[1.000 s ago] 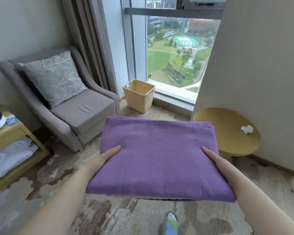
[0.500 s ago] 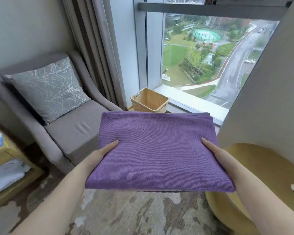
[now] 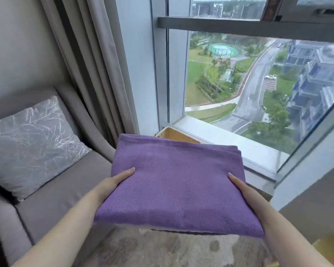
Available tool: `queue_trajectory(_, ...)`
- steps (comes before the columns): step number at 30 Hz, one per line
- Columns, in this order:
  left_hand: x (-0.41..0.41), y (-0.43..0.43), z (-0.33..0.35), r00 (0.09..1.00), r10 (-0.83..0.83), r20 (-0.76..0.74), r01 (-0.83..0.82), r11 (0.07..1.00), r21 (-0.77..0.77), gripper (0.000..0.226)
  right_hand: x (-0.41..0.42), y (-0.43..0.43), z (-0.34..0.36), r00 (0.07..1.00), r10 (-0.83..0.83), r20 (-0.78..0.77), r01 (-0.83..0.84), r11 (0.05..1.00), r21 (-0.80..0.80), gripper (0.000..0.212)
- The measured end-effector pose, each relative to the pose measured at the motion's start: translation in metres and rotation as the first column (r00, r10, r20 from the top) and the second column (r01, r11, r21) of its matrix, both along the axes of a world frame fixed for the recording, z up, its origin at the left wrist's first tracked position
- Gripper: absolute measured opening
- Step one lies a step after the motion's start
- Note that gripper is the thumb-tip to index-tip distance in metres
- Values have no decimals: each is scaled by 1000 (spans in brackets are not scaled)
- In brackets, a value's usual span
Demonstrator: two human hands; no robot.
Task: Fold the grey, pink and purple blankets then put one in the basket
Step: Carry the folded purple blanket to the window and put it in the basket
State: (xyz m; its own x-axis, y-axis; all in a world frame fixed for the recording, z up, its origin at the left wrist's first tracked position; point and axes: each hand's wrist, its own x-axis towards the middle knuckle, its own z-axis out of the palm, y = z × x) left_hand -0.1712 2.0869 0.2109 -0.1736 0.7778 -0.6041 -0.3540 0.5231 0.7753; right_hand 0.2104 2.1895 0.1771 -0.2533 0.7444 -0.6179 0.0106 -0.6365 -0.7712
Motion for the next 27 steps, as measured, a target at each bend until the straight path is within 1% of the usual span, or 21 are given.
queue_trajectory(2, -26, 46, 16, 1000, -23, 3, 23, 1000, 18, 66, -20, 35, 4, 999, -33, -26, 34, 999, 5, 81)
queue_trajectory(4, -43, 88, 26, 999, -46, -24, 46, 999, 22, 68, -34, 66, 4, 997, -69, -42, 68, 998, -9, 81)
queue_trajectory(7, -59, 142, 23, 996, -89, 13, 89, 996, 22, 62, -50, 106, 2, 994, -91, -59, 90, 996, -20, 83)
queue_trajectory(8, -64, 160, 18, 996, -93, 14, 93, 995, 24, 64, -54, 121, -1, 994, -97, -59, 95, 995, -22, 82)
queue_trajectory(11, -76, 215, 1, 995, -92, -43, 93, 995, 26, 88, -68, 169, -8, 992, -116, -54, 115, 993, -25, 78)
queue_trajectory(12, -79, 234, -5, 994, -88, -60, 90, 996, 27, 93, -72, 188, -12, 990, -134, -43, 134, 991, -14, 78)
queue_trajectory(13, -82, 254, -10, 993, -85, -80, 88, 996, 33, 94, -76, 208, -15, 988, -150, -32, 150, 989, -3, 77)
queue_trajectory(16, -90, 320, -17, 991, -96, -95, 101, 993, 54, 88, -86, 272, -20, 992, -125, -14, 125, 991, 50, 64)
queue_trajectory(19, -100, 385, -16, 990, -118, -80, 120, 992, 30, 86, -94, 331, -17, 994, -106, -7, 106, 993, 58, 56)
queue_trajectory(20, -103, 404, -15, 990, -125, -63, 127, 992, 23, 83, -96, 349, -16, 994, -109, -17, 110, 992, 59, 56)
queue_trajectory(23, -110, 454, -12, 990, -133, -38, 134, 991, 19, 77, -101, 402, -8, 990, -138, 21, 136, 988, 73, 56)
queue_trajectory(27, -118, 504, -12, 984, -178, -16, 178, 984, -15, 85, -102, 438, -8, 989, -141, 47, 137, 987, 85, 58)
